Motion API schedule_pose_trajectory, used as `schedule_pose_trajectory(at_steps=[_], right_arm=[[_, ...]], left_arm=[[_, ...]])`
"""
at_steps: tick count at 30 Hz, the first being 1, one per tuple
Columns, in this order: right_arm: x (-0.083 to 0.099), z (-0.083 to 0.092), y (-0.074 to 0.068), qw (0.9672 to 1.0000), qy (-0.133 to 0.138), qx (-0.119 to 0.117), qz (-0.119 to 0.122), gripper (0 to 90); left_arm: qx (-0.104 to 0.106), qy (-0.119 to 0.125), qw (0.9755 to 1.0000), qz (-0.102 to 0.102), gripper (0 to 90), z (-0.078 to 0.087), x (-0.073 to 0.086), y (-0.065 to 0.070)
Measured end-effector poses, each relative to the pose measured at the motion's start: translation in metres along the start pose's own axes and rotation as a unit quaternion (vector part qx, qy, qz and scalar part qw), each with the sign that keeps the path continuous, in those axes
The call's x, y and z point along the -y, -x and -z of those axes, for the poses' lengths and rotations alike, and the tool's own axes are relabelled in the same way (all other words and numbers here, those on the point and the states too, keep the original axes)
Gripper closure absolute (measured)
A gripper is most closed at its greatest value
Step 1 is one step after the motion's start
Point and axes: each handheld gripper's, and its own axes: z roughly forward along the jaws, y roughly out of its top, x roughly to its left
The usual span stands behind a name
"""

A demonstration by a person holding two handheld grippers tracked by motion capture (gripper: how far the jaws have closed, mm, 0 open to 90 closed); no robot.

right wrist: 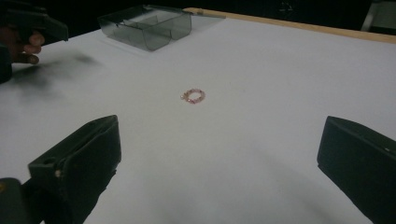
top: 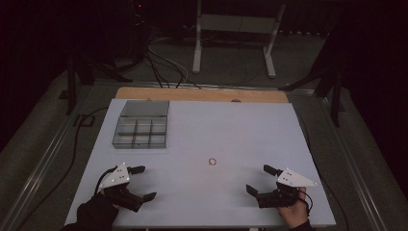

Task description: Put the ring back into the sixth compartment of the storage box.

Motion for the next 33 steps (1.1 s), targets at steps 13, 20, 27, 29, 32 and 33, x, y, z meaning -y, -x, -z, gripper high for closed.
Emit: schedule_pose_trajectory(at_steps=[13,20,27,29,32,33], right_arm=[[-0.001,0.001,0.001,0.9999,0.005,0.008,-0.006,0.0],[-0.002,0.001,-0.001,0.9999,0.006,0.005,-0.008,0.0],[-0.003,0.002,-0.002,0.9999,0.009,0.004,-0.01,0.0],[-0.002,0.002,-0.002,0.9999,0.01,0.004,-0.01,0.0],[-0.003,0.002,-0.002,0.9999,0.011,0.004,-0.012,0.0],[-0.002,0.002,-0.002,0.9999,0.01,0.003,-0.011,0.0]], left_arm=[[-0.001,0.0,1.0,-0.004,0.6,0.0,-0.003,0.001],[0.007,0.006,0.9999,-0.008,0.6,0.003,-0.012,0.002],[0.012,0.014,0.9998,-0.011,0.6,0.002,-0.025,0.0],[0.01,0.016,0.9998,-0.012,0.6,0.001,-0.029,-0.001],[0.012,0.02,0.9997,-0.011,0.6,-0.001,-0.034,-0.004],[0.013,0.019,0.9997,-0.012,0.6,-0.002,-0.036,-0.004]])
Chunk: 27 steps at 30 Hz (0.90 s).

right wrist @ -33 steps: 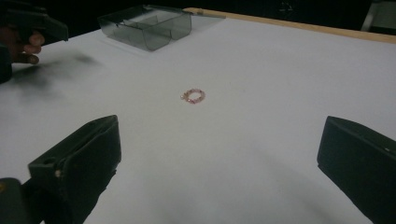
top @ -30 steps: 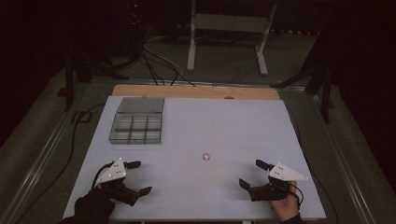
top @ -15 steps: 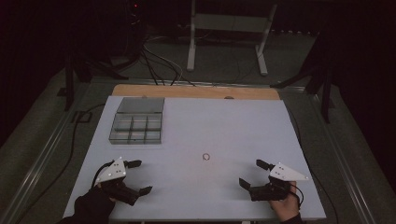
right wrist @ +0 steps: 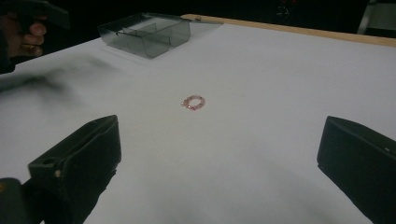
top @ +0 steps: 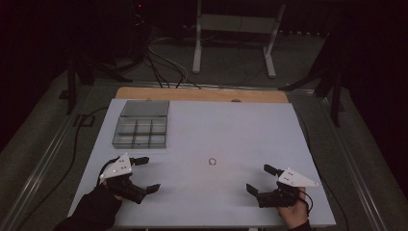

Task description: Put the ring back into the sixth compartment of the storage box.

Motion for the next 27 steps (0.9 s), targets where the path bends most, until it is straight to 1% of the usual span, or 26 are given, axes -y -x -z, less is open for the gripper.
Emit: schedule_pose_trajectory(at_steps=[5,14,20,27], right_arm=[[0.0,0.0,0.0,1.0,0.0,-0.001,-0.001,0.0],[0.001,-0.001,0.0,1.0,-0.001,-0.002,-0.003,0.0],[0.001,-0.001,0.0,1.0,-0.003,-0.003,-0.003,0.0],[0.001,0.0,0.001,1.0,0.0,-0.004,-0.007,0.0]], left_arm=[[0.002,0.002,1.0,-0.003,0.6,-0.004,-0.007,-0.001],[0.012,0.006,0.9999,-0.001,0.6,-0.014,-0.019,-0.004],[0.017,0.002,0.9998,-0.002,0.6,-0.024,-0.024,-0.004],[0.03,0.0,0.9995,-0.003,0.6,-0.037,-0.03,-0.004]])
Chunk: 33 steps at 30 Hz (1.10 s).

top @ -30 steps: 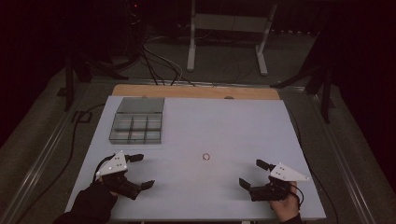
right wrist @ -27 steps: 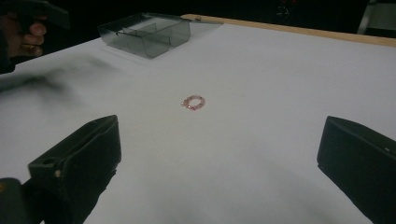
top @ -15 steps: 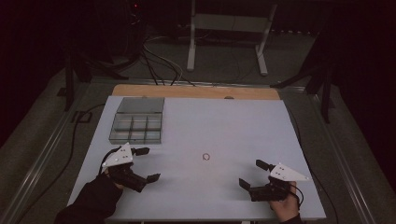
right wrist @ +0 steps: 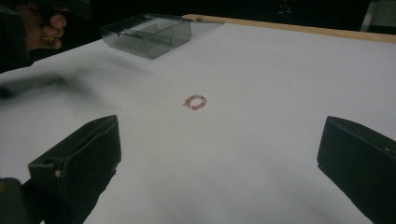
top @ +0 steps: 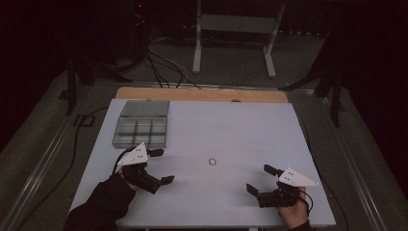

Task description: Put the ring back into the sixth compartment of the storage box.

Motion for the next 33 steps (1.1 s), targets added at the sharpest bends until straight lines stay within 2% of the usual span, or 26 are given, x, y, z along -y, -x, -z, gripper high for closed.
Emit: schedule_pose_trajectory(at_steps=[20,25,33], right_arm=[[0.0,0.001,0.0,1.0,0.0,-0.001,-0.001,0.0],[0.0,0.001,0.001,1.0,0.001,-0.003,-0.002,0.0],[0.0,0.001,0.0,1.0,0.002,-0.003,-0.003,0.0]], left_arm=[[0.027,-0.001,0.9996,-0.007,0.6,-0.037,-0.02,-0.002],[0.04,-0.001,0.9991,-0.017,0.6,-0.046,-0.023,-0.002],[0.057,0.003,0.9982,-0.017,0.6,-0.064,-0.031,0.0]])
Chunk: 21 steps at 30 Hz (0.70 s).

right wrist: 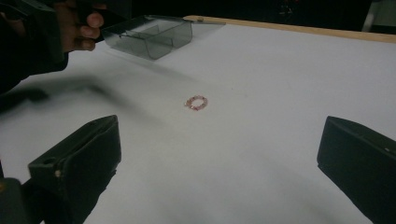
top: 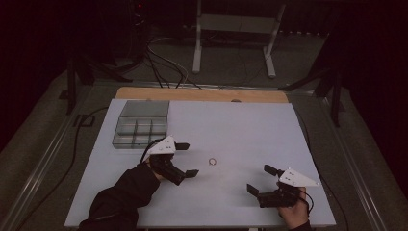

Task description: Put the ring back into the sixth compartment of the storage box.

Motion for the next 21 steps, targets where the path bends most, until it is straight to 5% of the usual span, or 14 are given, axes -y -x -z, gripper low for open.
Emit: schedule_pose_trajectory(at_steps=[13,21], right_arm=[[0.0,0.0,0.001,1.0,0.001,-0.002,-0.001,0.0],[0.0,0.0,0.001,1.0,0.001,-0.004,-0.003,0.0]], left_arm=[[-0.002,-0.014,0.9999,0.01,0.7,-0.032,-0.003,-0.005],[-0.041,-0.03,0.9982,0.032,0.7,-0.049,0.0,-0.012]])
